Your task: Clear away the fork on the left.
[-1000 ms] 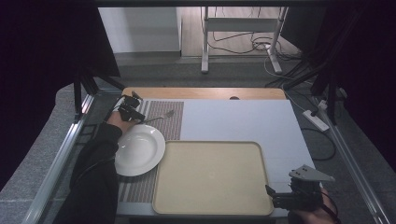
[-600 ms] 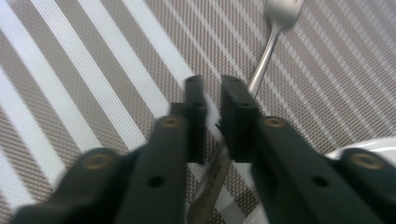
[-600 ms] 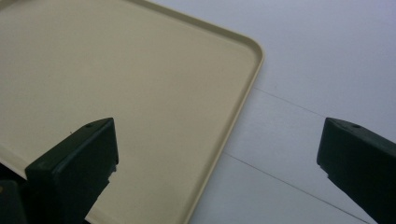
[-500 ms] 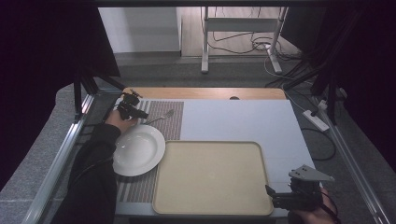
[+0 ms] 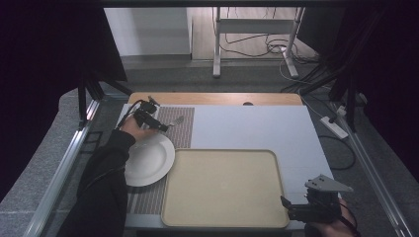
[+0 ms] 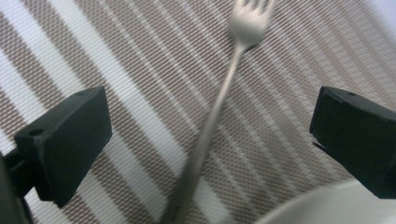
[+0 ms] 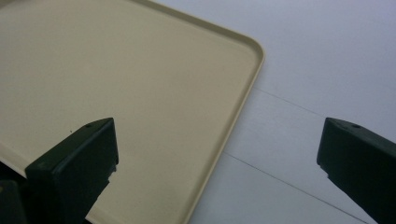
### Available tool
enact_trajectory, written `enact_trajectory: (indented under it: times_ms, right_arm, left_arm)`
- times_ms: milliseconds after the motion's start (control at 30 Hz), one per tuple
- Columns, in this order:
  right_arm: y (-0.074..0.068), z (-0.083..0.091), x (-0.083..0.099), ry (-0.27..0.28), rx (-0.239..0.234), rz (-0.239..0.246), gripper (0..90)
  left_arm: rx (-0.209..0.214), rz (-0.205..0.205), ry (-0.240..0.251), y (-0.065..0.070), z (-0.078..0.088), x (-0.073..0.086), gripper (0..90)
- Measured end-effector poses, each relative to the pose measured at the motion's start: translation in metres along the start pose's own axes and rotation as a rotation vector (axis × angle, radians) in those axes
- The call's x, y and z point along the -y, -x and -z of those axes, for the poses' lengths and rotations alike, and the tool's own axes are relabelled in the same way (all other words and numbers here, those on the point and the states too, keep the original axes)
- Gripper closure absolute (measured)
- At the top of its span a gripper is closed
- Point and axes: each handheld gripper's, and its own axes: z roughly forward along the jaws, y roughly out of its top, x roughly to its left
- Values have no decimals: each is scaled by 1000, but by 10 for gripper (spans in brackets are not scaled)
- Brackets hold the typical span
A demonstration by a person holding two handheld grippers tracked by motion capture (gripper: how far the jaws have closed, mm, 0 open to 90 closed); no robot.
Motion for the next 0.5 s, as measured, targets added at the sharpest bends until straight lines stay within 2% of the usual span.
enact_trajectory:
  times_ms: [67,133,167,200,267,367,433,467,500]
  right_arm:
    - [0,0,0,0,0,-1,0]
    - [0,0,0,0,-1,-2,0]
    - [0,0,0,-1,-1,-1,0]
    - [0,0,0,-1,-1,1,0]
    - [0,0,0,1,-2,1,0]
    - [0,0,0,-1,-3,3,0]
    - [0,0,0,-1,-3,4,0]
    - [0,0,0,-1,-3,3,0]
    - [0,0,0,-2,-3,3,0]
  left_arm:
    - [-33,-13,-18,-1,-3,1,24]
    - [-60,-26,-40,-1,-5,3,106]
    - [-52,-27,-29,-2,-4,4,159]
    - [-53,-33,-18,-2,-2,4,214]
    - [-52,-42,-5,-3,1,5,380]
    - [-35,-81,12,-2,3,7,570]
    - [-35,-105,11,-1,4,8,755]
    - [-37,-122,9,-1,4,8,810]
    - [-32,-129,6,-1,4,8,822]
